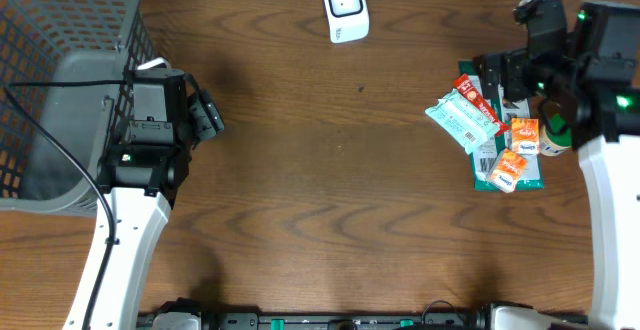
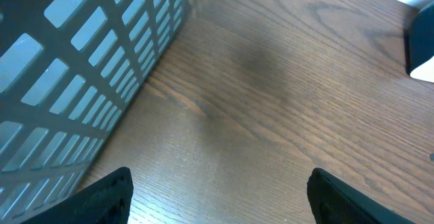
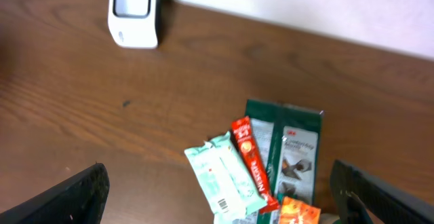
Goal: Scan the item barcode
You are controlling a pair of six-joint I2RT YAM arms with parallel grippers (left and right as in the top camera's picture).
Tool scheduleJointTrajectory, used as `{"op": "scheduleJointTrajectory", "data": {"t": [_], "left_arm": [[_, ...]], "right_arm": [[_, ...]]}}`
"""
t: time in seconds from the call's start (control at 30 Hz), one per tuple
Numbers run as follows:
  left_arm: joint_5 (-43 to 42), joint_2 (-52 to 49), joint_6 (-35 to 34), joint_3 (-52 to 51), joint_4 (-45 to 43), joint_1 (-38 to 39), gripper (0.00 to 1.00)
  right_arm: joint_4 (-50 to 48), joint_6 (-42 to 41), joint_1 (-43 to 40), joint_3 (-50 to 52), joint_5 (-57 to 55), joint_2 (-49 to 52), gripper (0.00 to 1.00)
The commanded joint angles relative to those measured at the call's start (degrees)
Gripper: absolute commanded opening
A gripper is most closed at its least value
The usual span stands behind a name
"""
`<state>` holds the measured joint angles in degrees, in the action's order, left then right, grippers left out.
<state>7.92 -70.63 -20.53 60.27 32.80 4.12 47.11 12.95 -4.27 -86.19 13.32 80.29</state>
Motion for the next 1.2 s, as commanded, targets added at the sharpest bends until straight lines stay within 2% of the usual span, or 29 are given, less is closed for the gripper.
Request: {"op": "scheduleJointTrajectory", "data": {"t": [0.0, 0.23, 0.43, 0.73, 1.0, 1.17], "left_arm": [[1.14, -0.11, 0.72, -0.26, -0.02, -0.24, 0.83], [1.14, -0.11, 0.7, -0.26, -0.02, -0.24, 0.83], [1.14, -0.11, 0.7, -0.26, -0.02, -0.24, 0.83], [1.14, -0.11, 0.7, -0.26, -0.02, -0.24, 0.83], [1.14, -0.11, 0.7, -0.26, 0.0, -0.24, 0.83], [1.16, -0.11, 0.7, -0.26, -0.02, -0.24, 0.83]], "right_arm": [[0.09, -0.7, 0.83, -0.9, 0.48, -4.13, 0.99], [0.46, -0.66, 6.64, -0.9, 0.28, -12.92, 0.99], [4.81, -0.5, 11.93, -0.37, -0.83, -22.93, 0.99], [5.22, -0.94, 12.83, 3.17, 1.79, -40.37, 0.99], [4.17, -0.94, 12.83, 13.6, 1.77, -56.02, 0.99], [-2.38, -0.92, 12.83, 24.55, 1.55, -65.22, 0.99]]}}
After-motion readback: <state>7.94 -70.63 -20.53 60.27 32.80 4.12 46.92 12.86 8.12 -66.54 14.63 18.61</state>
